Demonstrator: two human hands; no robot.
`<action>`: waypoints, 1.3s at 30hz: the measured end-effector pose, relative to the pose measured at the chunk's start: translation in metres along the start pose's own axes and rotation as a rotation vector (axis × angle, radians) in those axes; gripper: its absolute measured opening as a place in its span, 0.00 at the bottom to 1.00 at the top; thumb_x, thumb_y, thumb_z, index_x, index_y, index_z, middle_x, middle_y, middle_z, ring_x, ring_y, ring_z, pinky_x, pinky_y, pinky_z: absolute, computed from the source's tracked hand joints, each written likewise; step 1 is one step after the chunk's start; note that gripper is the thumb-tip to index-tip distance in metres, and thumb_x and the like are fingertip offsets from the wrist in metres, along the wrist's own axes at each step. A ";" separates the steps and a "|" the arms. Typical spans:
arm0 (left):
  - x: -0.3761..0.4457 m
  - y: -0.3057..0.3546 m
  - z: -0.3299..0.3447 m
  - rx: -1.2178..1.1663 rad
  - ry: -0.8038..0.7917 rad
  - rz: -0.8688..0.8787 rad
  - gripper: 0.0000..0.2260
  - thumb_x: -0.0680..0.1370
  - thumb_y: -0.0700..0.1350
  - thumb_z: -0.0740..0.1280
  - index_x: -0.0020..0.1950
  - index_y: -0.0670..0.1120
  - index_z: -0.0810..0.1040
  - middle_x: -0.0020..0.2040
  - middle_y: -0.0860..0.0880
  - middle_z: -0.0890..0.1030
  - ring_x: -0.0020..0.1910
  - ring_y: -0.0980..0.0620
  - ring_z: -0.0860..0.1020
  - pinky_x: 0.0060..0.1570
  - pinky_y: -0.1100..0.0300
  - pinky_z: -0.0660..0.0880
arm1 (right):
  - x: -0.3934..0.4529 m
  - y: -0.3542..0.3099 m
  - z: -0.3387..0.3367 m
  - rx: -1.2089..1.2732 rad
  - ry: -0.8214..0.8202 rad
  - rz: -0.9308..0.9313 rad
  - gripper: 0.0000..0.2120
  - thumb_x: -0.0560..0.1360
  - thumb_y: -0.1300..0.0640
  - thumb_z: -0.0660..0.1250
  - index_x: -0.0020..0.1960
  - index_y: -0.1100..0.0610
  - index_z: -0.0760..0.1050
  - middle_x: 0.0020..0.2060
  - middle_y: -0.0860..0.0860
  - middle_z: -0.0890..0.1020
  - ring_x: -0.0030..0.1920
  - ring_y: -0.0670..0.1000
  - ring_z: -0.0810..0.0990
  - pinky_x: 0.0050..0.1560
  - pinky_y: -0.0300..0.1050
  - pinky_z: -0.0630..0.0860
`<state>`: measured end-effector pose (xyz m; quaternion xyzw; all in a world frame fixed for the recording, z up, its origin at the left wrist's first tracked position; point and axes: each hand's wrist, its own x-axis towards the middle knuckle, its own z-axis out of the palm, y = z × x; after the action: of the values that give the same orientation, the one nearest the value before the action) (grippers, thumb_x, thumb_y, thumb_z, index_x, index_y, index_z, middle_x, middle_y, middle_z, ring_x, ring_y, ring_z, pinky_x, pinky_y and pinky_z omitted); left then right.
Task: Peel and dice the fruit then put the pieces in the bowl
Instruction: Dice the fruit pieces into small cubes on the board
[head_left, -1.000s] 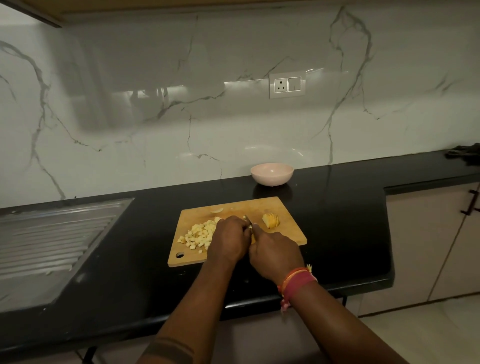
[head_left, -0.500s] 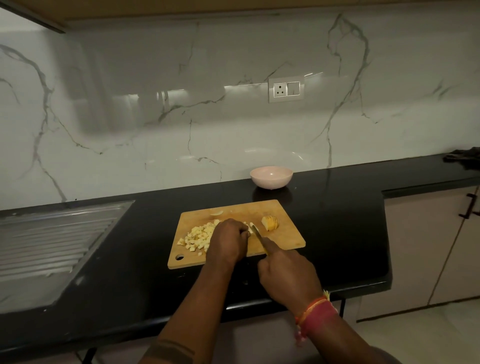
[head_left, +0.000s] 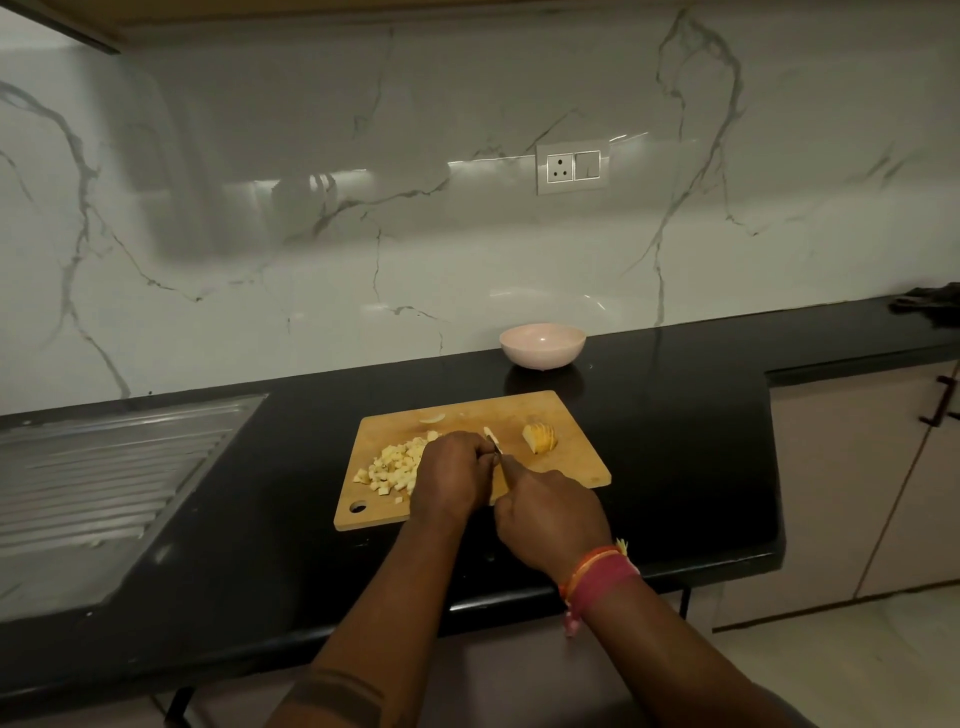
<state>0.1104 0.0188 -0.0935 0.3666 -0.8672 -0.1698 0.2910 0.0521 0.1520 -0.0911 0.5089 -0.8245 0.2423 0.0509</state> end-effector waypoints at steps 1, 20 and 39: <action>0.000 -0.001 0.000 -0.001 0.002 0.003 0.06 0.79 0.46 0.71 0.50 0.50 0.88 0.48 0.52 0.86 0.46 0.54 0.82 0.50 0.59 0.78 | 0.003 0.000 0.000 0.007 -0.009 0.000 0.24 0.81 0.50 0.56 0.76 0.47 0.64 0.37 0.48 0.74 0.36 0.50 0.74 0.35 0.44 0.70; -0.001 0.002 0.002 -0.057 0.022 -0.119 0.03 0.79 0.46 0.71 0.47 0.51 0.85 0.45 0.53 0.85 0.40 0.57 0.78 0.45 0.61 0.75 | -0.024 0.014 -0.002 0.094 0.051 0.002 0.27 0.80 0.48 0.56 0.79 0.43 0.59 0.38 0.46 0.79 0.36 0.45 0.77 0.39 0.45 0.78; 0.003 0.002 0.004 -0.061 0.031 -0.137 0.03 0.79 0.47 0.71 0.50 0.50 0.85 0.47 0.53 0.84 0.42 0.58 0.76 0.45 0.62 0.72 | -0.021 0.021 -0.016 0.071 -0.034 -0.047 0.24 0.80 0.49 0.56 0.76 0.41 0.64 0.35 0.45 0.77 0.35 0.45 0.77 0.34 0.42 0.73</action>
<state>0.1051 0.0186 -0.0947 0.4187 -0.8298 -0.2100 0.3033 0.0411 0.1844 -0.0910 0.5336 -0.8039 0.2614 0.0245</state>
